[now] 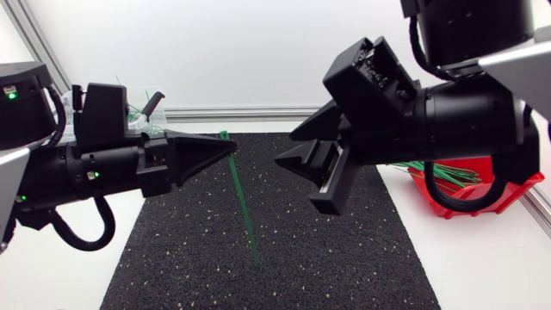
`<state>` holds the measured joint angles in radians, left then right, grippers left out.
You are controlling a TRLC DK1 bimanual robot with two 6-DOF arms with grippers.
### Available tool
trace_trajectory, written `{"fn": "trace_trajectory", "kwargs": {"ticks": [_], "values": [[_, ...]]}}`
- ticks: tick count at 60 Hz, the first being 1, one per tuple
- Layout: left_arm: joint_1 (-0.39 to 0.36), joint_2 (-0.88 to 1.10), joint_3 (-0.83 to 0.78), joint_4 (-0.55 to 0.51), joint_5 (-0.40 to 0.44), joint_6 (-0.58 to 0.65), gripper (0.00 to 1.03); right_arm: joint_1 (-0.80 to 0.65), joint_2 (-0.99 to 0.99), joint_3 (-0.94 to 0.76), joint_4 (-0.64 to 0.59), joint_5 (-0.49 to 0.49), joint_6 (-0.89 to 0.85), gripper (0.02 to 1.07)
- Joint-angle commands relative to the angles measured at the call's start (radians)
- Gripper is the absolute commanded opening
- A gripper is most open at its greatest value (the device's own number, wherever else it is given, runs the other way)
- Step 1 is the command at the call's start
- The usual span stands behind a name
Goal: Take a green cable tie from the red box, thread the tail through the head to close it, then place it in the transparent bin on the left.
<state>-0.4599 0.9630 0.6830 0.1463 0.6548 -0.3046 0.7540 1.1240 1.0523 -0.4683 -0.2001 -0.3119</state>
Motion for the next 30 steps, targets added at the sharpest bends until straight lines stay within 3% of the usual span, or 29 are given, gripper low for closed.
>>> {"fn": "trace_trajectory", "kwargs": {"ticks": [1, 13, 30], "values": [[0.006, -0.012, -0.019, -0.004, 0.040, 0.042, 0.04, -0.019, 0.020, -0.028, -0.015, -0.070, -0.026, 0.65], [-0.002, 0.006, 0.010, -0.005, 0.141, 0.061, 0.04, -0.071, 0.109, -0.005, -0.029, -0.302, -0.049, 0.65], [0.010, 0.014, 0.010, -0.010, 0.279, 0.117, 0.04, -0.094, 0.169, 0.023, -0.053, -0.478, -0.095, 0.64]]}}
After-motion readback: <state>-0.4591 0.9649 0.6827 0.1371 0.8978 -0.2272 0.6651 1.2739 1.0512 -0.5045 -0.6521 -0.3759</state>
